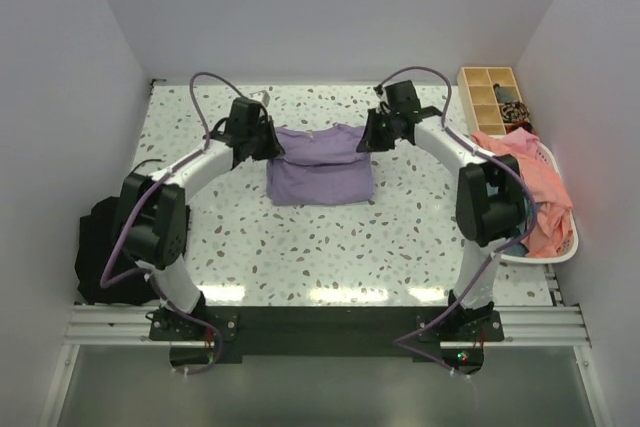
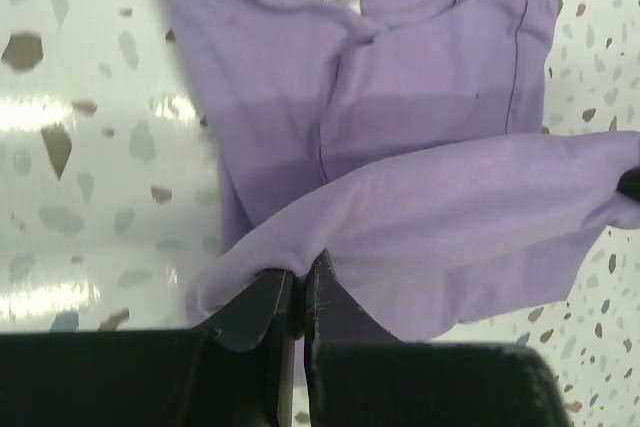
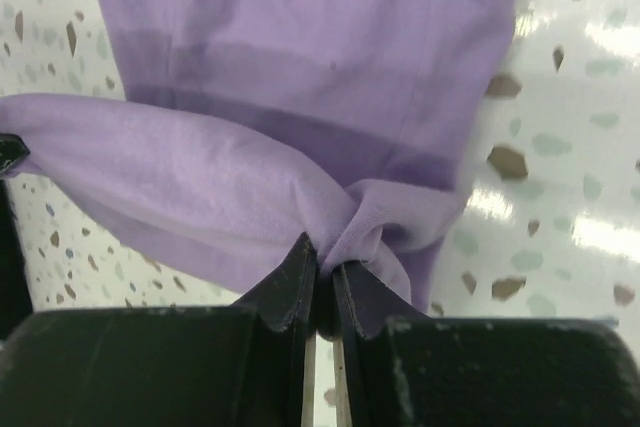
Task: Fold and stack the t-shirts
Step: Fold the long partially folded tshirt into a neat square
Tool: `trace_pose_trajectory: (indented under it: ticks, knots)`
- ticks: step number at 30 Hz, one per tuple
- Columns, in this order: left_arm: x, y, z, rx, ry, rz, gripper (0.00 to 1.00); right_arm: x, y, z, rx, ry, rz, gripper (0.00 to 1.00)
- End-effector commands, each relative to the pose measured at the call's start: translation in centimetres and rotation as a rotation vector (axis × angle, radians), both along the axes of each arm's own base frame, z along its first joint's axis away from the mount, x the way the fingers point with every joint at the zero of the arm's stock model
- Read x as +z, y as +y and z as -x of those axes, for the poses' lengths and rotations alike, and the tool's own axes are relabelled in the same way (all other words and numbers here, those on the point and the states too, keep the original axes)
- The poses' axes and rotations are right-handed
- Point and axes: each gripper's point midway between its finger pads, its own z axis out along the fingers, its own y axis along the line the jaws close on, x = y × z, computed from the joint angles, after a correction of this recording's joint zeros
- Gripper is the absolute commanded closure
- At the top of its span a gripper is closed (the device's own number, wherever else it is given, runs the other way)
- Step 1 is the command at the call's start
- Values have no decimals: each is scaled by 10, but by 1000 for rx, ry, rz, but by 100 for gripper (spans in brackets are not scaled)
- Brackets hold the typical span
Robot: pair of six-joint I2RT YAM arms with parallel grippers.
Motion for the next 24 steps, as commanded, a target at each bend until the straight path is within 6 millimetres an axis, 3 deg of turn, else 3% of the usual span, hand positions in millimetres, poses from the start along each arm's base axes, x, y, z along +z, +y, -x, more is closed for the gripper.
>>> trace_pose_trajectory:
  ticks: [1,2,3,4,5,6,8,9,11,12,13,14,15,16,18,19,20,22,23,24]
  knots:
    - [21,-11,-59,-62,-118,48,100,15,9,-48,26,-69,-53,93]
    - [8,-11,-67,-66,-97,53,100,-1,7,-55,24,-37,-51,93]
    - [15,-15,-78,-72,-120,68,100,-2,7,-62,25,-38,-53,93]
    - [14,-14,-85,-67,-126,72,100,10,9,-75,24,-72,-63,93]
    - [4,-13,-91,-64,-110,71,100,7,8,-82,21,-66,-75,93]
    - [9,-14,-100,-66,-131,79,100,-7,8,-89,22,-45,-75,92]
    - [-3,-9,-111,-53,-118,76,100,1,8,-108,16,-68,-89,92]
    - [1,-11,-119,-63,-139,92,100,-15,9,-113,19,-39,-91,92]
    - [-10,-8,-129,-66,-139,101,100,-7,7,-131,7,-80,-103,90]
    - [-3,-13,-136,-89,-172,130,100,-18,6,-136,0,-73,-98,78]
    - [-3,-14,-141,-100,-185,143,97,-12,7,-148,-8,-114,-111,68]
    - [-16,-9,-144,-94,-163,150,77,-12,1,-156,-20,-128,-114,59]
    - [-7,-9,-154,-101,-209,167,66,-11,1,-162,-19,-150,-112,46]
    - [-5,-5,-162,-89,-236,170,60,-8,-8,-175,-46,-195,-78,41]
    - [0,16,-172,-22,-264,152,53,1,-24,-188,-82,-250,-47,37]
    - [5,25,-175,-1,-285,145,52,17,-35,-196,-107,-308,-23,36]
    - [24,38,-178,29,-331,139,47,25,-44,-199,-124,-333,-8,36]
    - [32,54,-177,71,-359,116,44,40,-56,-200,-145,-391,28,35]
    - [48,60,-176,80,-385,113,43,64,-60,-197,-152,-431,34,35]
    - [49,63,-172,85,-377,105,42,70,-60,-193,-151,-442,39,35]
